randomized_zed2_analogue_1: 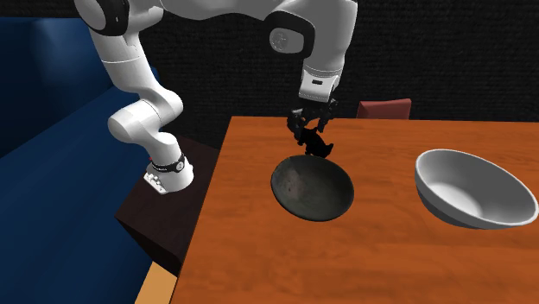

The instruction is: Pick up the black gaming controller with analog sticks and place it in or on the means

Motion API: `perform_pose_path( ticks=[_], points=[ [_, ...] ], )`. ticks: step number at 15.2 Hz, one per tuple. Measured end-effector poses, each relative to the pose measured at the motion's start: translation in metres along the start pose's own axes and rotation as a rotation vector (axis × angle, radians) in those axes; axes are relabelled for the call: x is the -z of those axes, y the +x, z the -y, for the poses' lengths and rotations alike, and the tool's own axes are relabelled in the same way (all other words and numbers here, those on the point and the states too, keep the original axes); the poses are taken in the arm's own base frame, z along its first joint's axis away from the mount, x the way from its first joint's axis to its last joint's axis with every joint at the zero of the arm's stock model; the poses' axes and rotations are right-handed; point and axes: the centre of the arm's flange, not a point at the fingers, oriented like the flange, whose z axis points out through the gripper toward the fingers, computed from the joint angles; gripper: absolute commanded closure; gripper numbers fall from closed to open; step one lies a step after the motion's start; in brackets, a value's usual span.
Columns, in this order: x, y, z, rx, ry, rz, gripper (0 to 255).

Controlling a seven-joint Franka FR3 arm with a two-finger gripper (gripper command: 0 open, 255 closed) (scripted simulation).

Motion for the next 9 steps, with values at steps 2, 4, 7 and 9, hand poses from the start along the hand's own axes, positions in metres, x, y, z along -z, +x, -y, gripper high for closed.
perform_pose_path(
  ticks=[2, 4, 7, 9],
  points=[
    [0.0, 0.0, 0.0, 0.0, 0.0, 0.0, 255],
    [0.0, 0.0, 0.0, 0.0, 0.0, 0.0, 255],
    [0.011, -0.001, 0.001, 0.0, 0.0, 0.0, 255],
    [0.021, -0.002, 0.001, 0.0, 0.0, 0.0, 255]
  ],
)
